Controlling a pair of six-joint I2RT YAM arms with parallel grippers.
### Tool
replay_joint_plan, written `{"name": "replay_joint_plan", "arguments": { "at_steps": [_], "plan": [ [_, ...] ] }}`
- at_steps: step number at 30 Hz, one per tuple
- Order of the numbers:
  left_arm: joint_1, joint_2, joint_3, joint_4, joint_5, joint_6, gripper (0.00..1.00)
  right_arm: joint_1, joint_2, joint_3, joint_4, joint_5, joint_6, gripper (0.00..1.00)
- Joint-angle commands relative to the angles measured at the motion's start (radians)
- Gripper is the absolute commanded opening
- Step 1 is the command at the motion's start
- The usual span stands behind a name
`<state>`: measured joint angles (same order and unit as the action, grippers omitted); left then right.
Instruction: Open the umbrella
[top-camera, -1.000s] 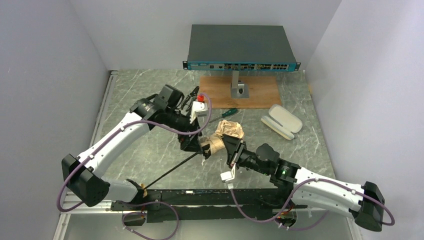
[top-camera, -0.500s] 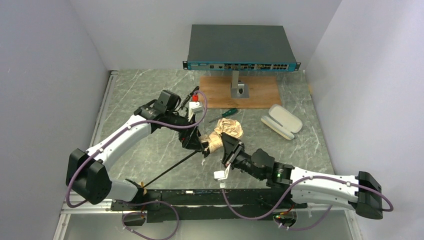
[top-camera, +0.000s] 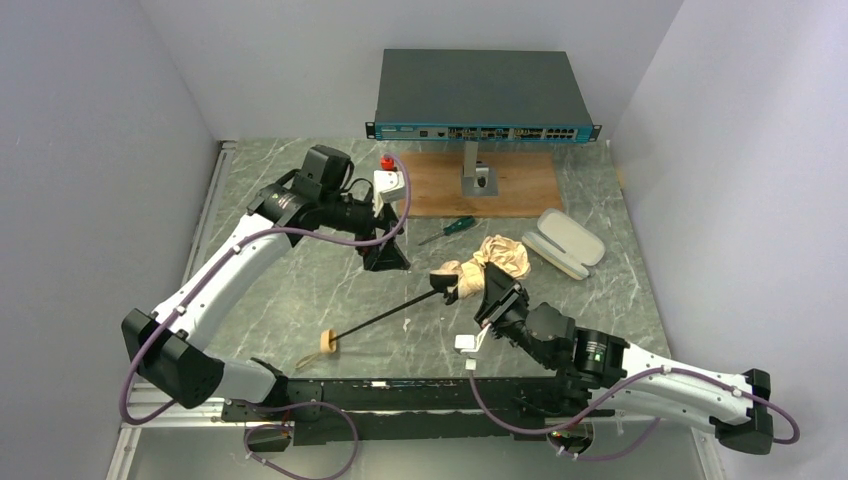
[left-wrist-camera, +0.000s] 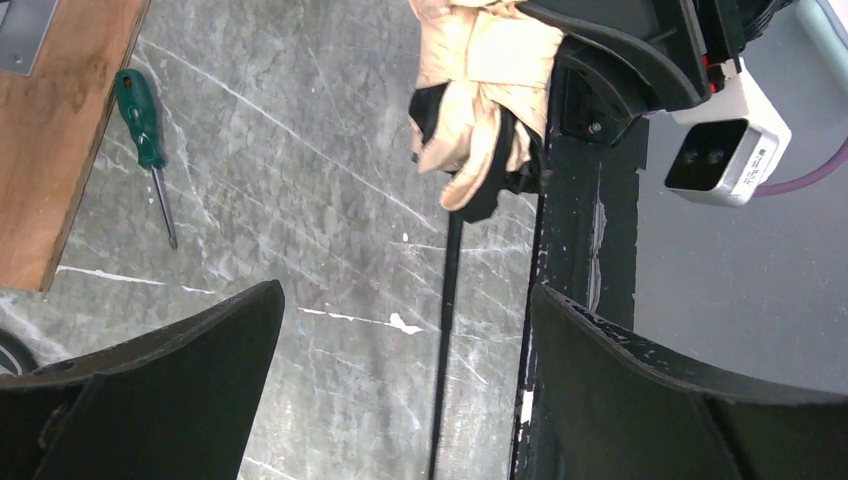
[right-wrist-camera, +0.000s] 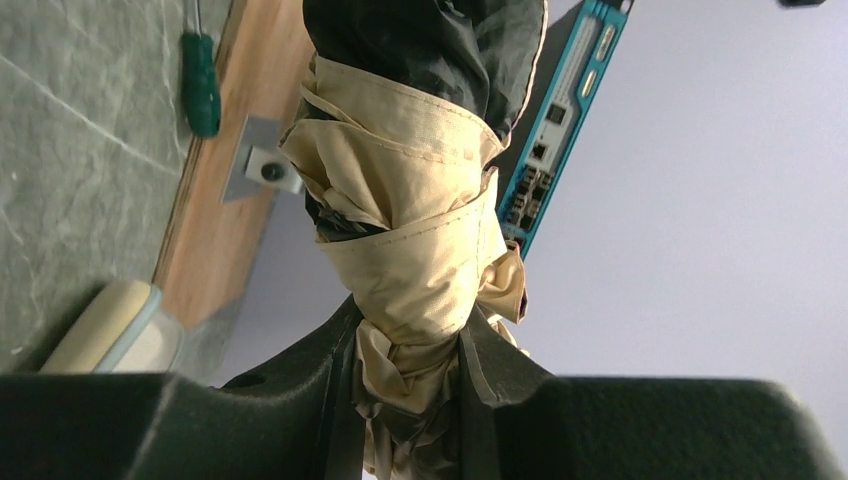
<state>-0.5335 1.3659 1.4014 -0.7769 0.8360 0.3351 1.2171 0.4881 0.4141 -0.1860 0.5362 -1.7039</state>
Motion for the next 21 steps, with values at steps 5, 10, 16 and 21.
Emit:
{"name": "replay_joint_plan", "arguments": {
  "at_steps": [5, 10, 16, 21],
  "plan": [
    [-0.001, 0.081, 0.019, 0.069, 0.040, -0.071, 1.00, 0.002, 0.140, 0.032, 0.419, 0.242, 0.008, 0.00],
    [-0.025, 0.202, 0.118, 0.054, 0.059, -0.061, 1.00, 0.003, 0.170, 0.018, 0.509, 0.222, -0.010, 0.00],
    [-0.072, 0.274, 0.128, 0.110, 0.108, -0.087, 1.00, 0.002, 0.223, 0.023, 0.573, 0.212, -0.003, 0.00],
    [-0.107, 0.271, 0.096, 0.085, 0.175, -0.046, 0.77, 0.002, 0.228, 0.022, 0.561, 0.220, 0.010, 0.00]
  ]
}}
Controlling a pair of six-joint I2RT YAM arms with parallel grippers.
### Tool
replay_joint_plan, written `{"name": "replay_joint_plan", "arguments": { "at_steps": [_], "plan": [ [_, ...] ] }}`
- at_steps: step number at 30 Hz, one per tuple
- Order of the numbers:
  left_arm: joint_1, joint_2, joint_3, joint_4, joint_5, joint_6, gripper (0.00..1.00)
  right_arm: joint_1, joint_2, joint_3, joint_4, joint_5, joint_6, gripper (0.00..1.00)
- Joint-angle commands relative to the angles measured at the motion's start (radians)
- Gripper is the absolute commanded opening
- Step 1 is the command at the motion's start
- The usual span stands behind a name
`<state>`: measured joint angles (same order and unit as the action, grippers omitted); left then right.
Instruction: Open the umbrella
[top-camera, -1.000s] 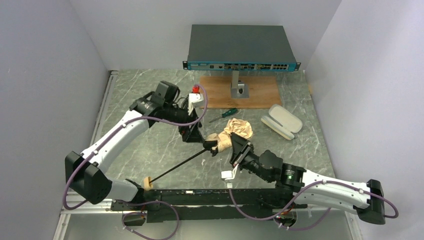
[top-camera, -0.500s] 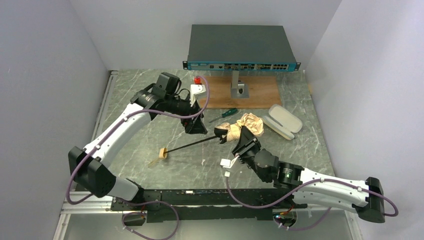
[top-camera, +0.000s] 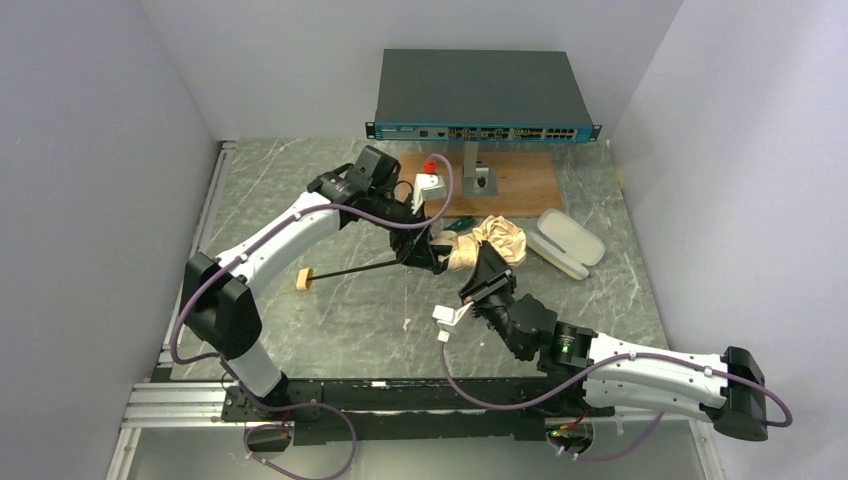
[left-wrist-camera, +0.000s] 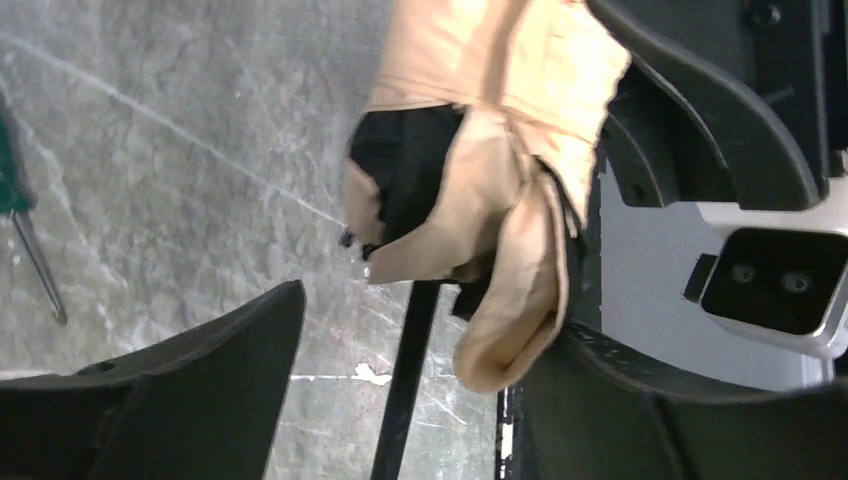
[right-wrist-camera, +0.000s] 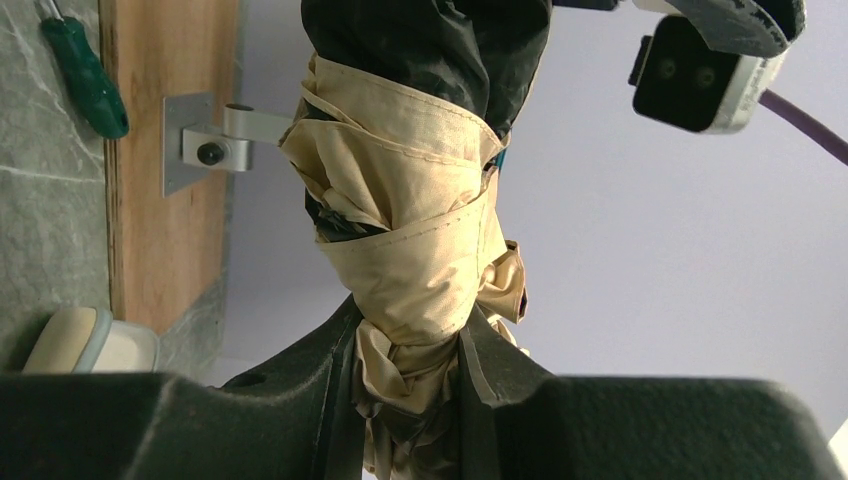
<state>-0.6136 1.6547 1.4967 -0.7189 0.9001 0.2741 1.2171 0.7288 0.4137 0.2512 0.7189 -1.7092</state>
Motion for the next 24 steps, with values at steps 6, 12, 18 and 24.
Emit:
{"name": "replay_joint_plan", "arguments": {
  "at_steps": [6, 12, 18, 24],
  "plan": [
    [-0.016, -0.033, -0.033, 0.020, 0.124, 0.033, 0.00, 0.003, -0.025, 0.092, -0.057, 0.083, 0.134, 0.00],
    [0.025, -0.033, -0.014, 0.051, 0.093, -0.015, 0.00, 0.004, -0.019, 0.385, -0.722, -0.058, 0.635, 0.82],
    [0.033, -0.038, -0.002, 0.003, -0.003, 0.084, 0.00, 0.003, -0.009, 0.603, -1.018, -0.301, 0.874, 1.00],
    [0.035, -0.095, -0.055, 0.002, -0.027, 0.222, 0.00, -0.048, 0.071, 0.825, -1.051, -0.548, 1.087, 0.90]
  ]
}}
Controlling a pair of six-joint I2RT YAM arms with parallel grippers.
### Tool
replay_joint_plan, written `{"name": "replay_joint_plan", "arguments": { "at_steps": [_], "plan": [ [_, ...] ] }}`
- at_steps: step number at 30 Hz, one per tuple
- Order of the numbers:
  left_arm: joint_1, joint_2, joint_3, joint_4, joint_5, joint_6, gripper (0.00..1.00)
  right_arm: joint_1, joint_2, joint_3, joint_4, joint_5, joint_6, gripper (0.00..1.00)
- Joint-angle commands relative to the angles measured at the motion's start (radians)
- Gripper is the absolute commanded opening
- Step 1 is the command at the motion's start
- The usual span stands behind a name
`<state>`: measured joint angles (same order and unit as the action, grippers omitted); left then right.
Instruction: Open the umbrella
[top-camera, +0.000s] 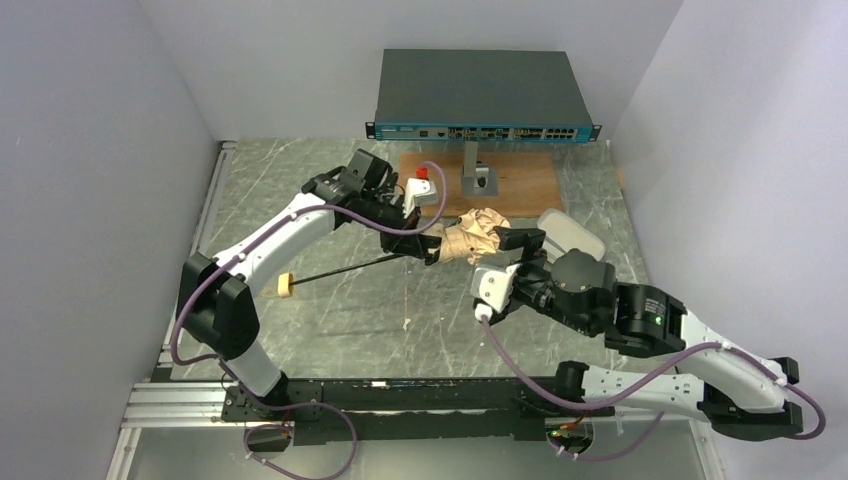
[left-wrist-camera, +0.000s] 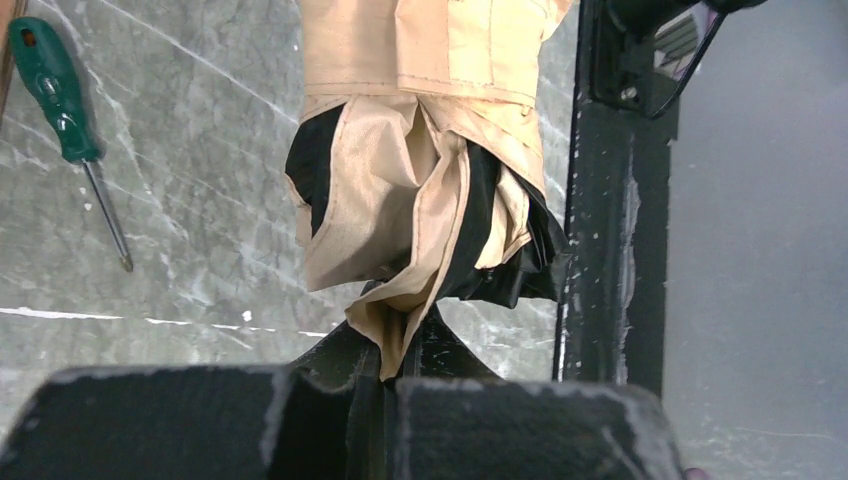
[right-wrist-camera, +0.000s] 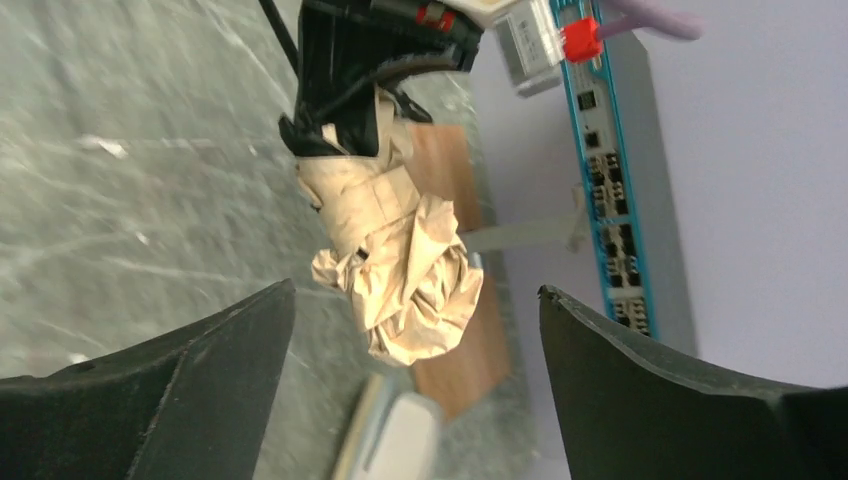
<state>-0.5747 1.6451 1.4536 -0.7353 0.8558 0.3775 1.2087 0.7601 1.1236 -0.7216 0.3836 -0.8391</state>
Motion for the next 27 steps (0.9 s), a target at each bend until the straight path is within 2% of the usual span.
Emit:
{"name": "replay_joint_plan", "arguments": {
  "at_steps": [1, 3, 4, 5, 6, 9, 12, 15, 18, 22, 27],
  "plan": [
    [-0.005, -0.099, -0.030, 0.025, 0.023, 0.148, 0.00, -0.062, 0.057, 0.143, -0.075, -0.254, 0.253, 0.86],
    [-0.005, -0.123, -0.053, 0.038, 0.042, 0.202, 0.00, -0.134, 0.105, 0.210, -0.090, -0.359, 0.329, 0.76],
    [-0.005, -0.136, -0.066, 0.043, 0.052, 0.227, 0.00, -0.183, 0.141, 0.256, -0.119, -0.429, 0.376, 0.74],
    [-0.005, -0.158, -0.096, 0.049, 0.072, 0.272, 0.00, -0.314, 0.239, 0.358, -0.177, -0.595, 0.461, 0.71],
    [-0.005, -0.175, -0.117, 0.054, 0.080, 0.291, 0.00, -0.373, 0.279, 0.403, -0.202, -0.672, 0.491, 0.69],
    [-0.009, -0.232, -0.187, 0.096, 0.076, 0.346, 0.00, -0.536, 0.375, 0.497, -0.264, -0.839, 0.551, 0.66],
    [-0.035, -0.264, -0.211, 0.073, 0.032, 0.433, 0.00, -0.618, 0.469, 0.559, -0.313, -0.934, 0.581, 0.54],
    [-0.062, -0.250, -0.185, 0.013, -0.001, 0.480, 0.00, -0.632, 0.551, 0.596, -0.347, -0.960, 0.587, 0.32],
    [-0.076, -0.239, -0.167, 0.003, -0.003, 0.463, 0.00, -0.630, 0.605, 0.612, -0.355, -0.992, 0.582, 0.24],
    [-0.081, -0.248, -0.173, 0.029, -0.006, 0.434, 0.00, -0.603, 0.630, 0.591, -0.373, -1.038, 0.565, 0.24],
    [-0.081, -0.247, -0.165, 0.046, 0.014, 0.400, 0.00, -0.555, 0.610, 0.470, -0.352, -1.028, 0.552, 0.25]
  ]
}}
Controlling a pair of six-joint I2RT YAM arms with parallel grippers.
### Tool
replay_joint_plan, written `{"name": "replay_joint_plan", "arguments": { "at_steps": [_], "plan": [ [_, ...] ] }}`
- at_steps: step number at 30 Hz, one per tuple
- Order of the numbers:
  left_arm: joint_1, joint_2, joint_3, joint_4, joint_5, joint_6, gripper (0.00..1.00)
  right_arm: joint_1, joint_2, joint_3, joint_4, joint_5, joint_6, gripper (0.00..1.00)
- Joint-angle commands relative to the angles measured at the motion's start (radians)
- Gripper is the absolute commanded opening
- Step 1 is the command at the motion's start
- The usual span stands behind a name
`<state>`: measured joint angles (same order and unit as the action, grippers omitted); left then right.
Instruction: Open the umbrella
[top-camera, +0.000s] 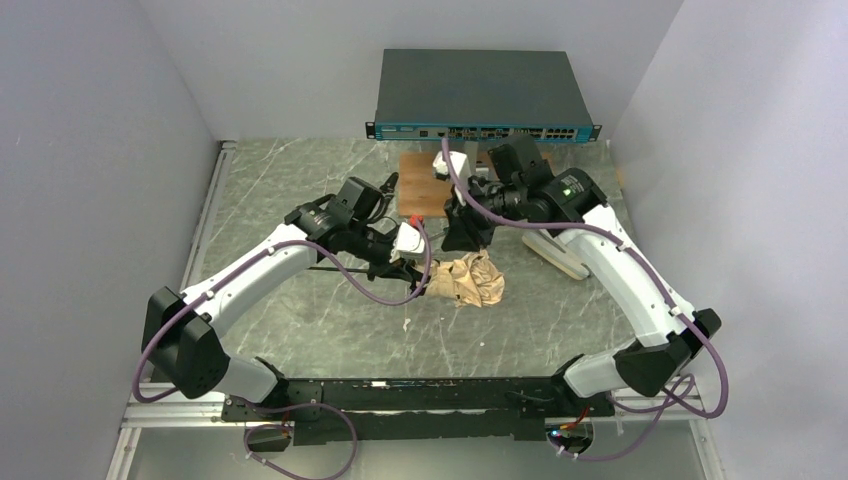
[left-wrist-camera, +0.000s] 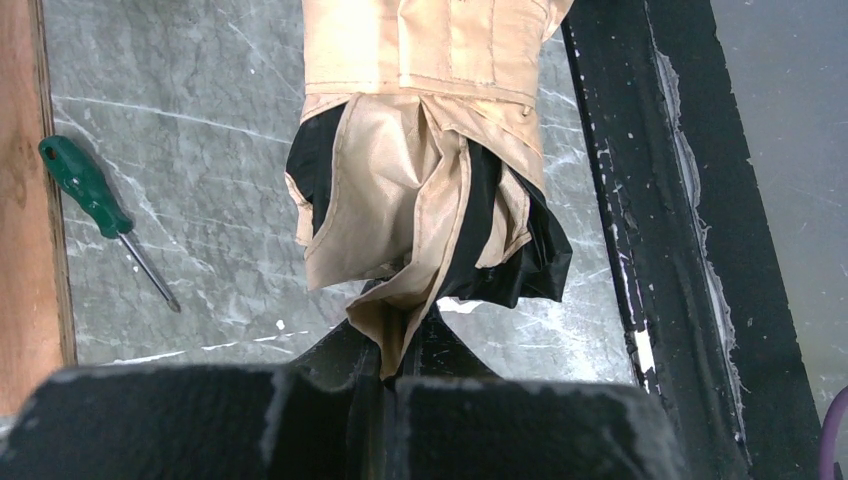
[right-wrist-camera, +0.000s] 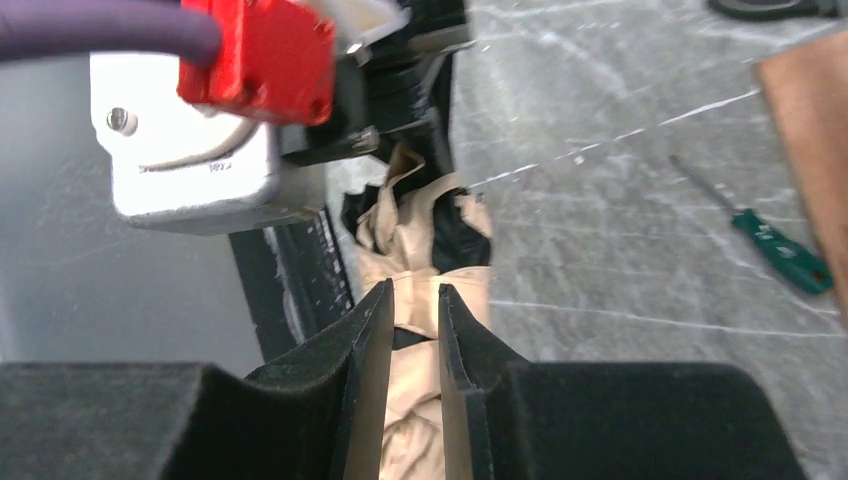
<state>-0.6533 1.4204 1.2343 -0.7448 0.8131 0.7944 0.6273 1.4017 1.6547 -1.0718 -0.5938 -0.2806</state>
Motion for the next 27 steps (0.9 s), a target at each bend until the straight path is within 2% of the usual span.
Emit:
{"name": "replay_joint_plan", "arguments": {
  "at_steps": [1, 6, 16, 18, 21, 27],
  "plan": [
    [-0.003, -0.022, 0.057, 0.060, 0.061, -0.024, 0.00, 0.030, -0.032, -0.076, 0.001, -0.044, -0.012, 0.25],
    [-0.002, -0.023, 0.064, 0.063, 0.090, -0.048, 0.00, 0.030, -0.013, -0.110, -0.007, 0.011, -0.025, 0.27],
    [0.093, -0.002, 0.060, 0.150, 0.203, -0.227, 0.00, 0.038, -0.074, -0.165, -0.031, -0.028, -0.071, 0.26],
    [0.095, 0.008, 0.067, 0.145, 0.208, -0.235, 0.00, 0.050, -0.086, -0.175, -0.026, -0.019, -0.092, 0.19],
    [0.100, 0.023, 0.078, 0.160, 0.210, -0.275, 0.00, 0.081, -0.094, -0.173, -0.022, 0.022, -0.122, 0.00],
    [0.138, 0.058, 0.084, 0.190, 0.254, -0.379, 0.00, 0.108, -0.143, -0.175, 0.015, 0.085, -0.185, 0.00]
  ]
}}
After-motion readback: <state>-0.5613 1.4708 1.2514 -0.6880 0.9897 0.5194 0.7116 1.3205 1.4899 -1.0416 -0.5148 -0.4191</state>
